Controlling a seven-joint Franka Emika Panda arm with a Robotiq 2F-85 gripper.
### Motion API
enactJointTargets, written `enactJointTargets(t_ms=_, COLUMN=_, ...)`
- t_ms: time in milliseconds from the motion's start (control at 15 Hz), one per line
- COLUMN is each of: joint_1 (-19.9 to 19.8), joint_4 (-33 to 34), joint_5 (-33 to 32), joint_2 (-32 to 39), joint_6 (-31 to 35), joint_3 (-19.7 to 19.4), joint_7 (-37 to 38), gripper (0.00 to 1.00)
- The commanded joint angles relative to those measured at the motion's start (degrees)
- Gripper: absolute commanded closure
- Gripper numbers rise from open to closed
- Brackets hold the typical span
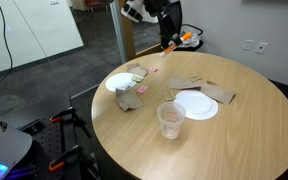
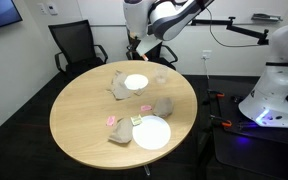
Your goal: Put the marker in the cup
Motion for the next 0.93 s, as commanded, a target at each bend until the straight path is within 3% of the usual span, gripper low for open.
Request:
enactJointTargets(t_ms=0, joint_1=0.86, joint_4=-1.11, joint_5=-5.62, joint_2=-1.46, joint_6=-6.61, joint_3=0.20, joint_7=12.20, gripper=0.95)
enactJointTargets(t_ms=600, joint_1=0.69, joint_4=-0.60, joint_5=-8.58, joint_2=-0.88, joint_6=-25.34, joint_3=3.12, joint_7=33.37, gripper=0.95)
enactJointTargets(t_ms=867, joint_1=0.24, joint_4=0.23, joint_5=-8.41, joint_2=0.41, joint_6=-30.76, joint_3=3.49, joint_7=41.19, gripper=0.95)
